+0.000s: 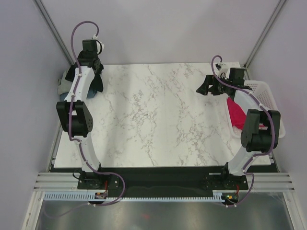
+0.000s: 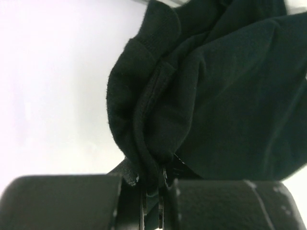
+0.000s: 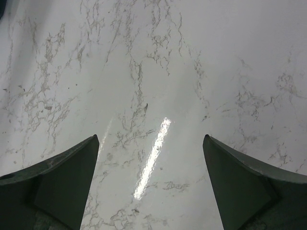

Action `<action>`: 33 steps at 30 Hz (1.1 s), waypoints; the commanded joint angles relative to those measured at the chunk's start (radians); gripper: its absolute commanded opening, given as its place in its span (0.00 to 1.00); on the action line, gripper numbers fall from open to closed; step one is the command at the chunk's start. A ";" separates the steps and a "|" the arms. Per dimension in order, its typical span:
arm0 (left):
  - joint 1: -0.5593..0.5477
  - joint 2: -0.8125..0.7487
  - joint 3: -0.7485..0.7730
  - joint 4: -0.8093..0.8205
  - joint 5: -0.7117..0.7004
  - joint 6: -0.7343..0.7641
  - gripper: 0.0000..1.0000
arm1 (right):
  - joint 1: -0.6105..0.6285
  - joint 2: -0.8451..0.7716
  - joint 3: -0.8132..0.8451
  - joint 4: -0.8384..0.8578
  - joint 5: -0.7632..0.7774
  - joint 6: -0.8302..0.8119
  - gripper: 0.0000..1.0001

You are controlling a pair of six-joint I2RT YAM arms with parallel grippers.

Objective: Fold and stack the t-shirts
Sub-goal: Neatly place the folded tshirt to the corner

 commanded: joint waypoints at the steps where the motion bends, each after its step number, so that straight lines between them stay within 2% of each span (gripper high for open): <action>1: 0.033 0.014 -0.043 0.294 -0.131 0.152 0.02 | -0.011 0.005 -0.007 0.038 -0.041 0.007 0.98; 11: 0.117 0.198 0.033 0.449 -0.159 0.232 0.02 | -0.022 0.002 -0.016 0.051 -0.053 0.025 0.98; 24: 0.221 0.420 0.240 0.475 -0.068 0.298 0.02 | -0.023 0.035 -0.014 0.057 -0.032 0.042 0.98; 27: 0.223 0.448 0.247 0.518 -0.068 0.330 0.05 | -0.022 0.040 -0.016 0.055 -0.026 0.041 0.98; 28: 0.221 0.453 0.245 0.535 -0.068 0.330 0.26 | -0.022 0.040 -0.017 0.055 -0.024 0.036 0.98; 29: 0.221 0.454 0.241 0.569 -0.073 0.330 0.44 | -0.022 0.040 -0.017 0.055 -0.023 0.035 0.98; 30: 0.221 0.453 0.234 0.590 -0.079 0.332 0.57 | -0.023 0.040 -0.017 0.055 -0.022 0.033 0.98; 31: 0.217 0.448 0.230 0.615 -0.094 0.323 0.67 | -0.023 0.040 -0.019 0.055 -0.022 0.031 0.98; 33: 0.209 0.384 0.164 0.617 -0.078 0.257 0.77 | -0.023 0.043 -0.020 0.055 -0.024 0.030 0.98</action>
